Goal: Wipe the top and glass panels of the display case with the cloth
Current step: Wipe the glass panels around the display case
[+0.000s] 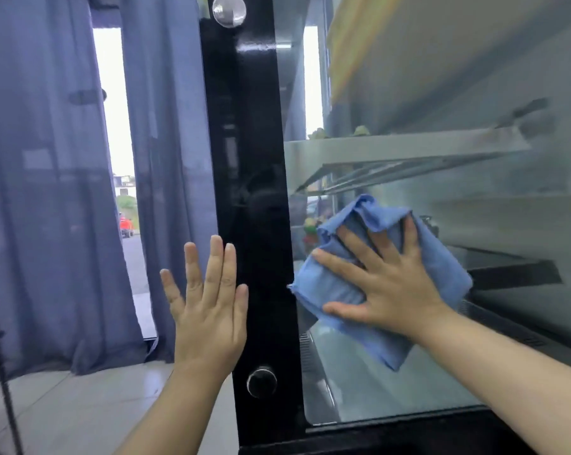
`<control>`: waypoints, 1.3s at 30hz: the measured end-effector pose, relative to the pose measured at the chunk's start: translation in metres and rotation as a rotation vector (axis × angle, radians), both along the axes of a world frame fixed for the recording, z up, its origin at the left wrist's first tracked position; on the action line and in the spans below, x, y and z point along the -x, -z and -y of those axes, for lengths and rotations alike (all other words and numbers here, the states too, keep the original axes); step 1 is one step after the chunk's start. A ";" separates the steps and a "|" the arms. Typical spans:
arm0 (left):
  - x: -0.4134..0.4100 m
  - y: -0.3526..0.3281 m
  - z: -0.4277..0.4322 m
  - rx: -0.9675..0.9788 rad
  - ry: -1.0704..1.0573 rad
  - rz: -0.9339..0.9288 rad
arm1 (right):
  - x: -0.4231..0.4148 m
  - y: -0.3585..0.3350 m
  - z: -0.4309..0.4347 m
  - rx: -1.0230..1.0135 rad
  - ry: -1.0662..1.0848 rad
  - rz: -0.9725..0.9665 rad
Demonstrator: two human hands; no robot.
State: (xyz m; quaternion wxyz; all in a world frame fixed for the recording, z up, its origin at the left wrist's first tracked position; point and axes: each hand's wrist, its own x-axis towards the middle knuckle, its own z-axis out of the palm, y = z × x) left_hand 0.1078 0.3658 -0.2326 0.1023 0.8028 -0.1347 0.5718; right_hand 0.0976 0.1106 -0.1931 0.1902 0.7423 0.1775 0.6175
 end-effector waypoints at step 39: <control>0.029 0.065 0.041 0.042 0.013 0.019 | 0.008 0.096 0.061 0.598 -0.085 -0.283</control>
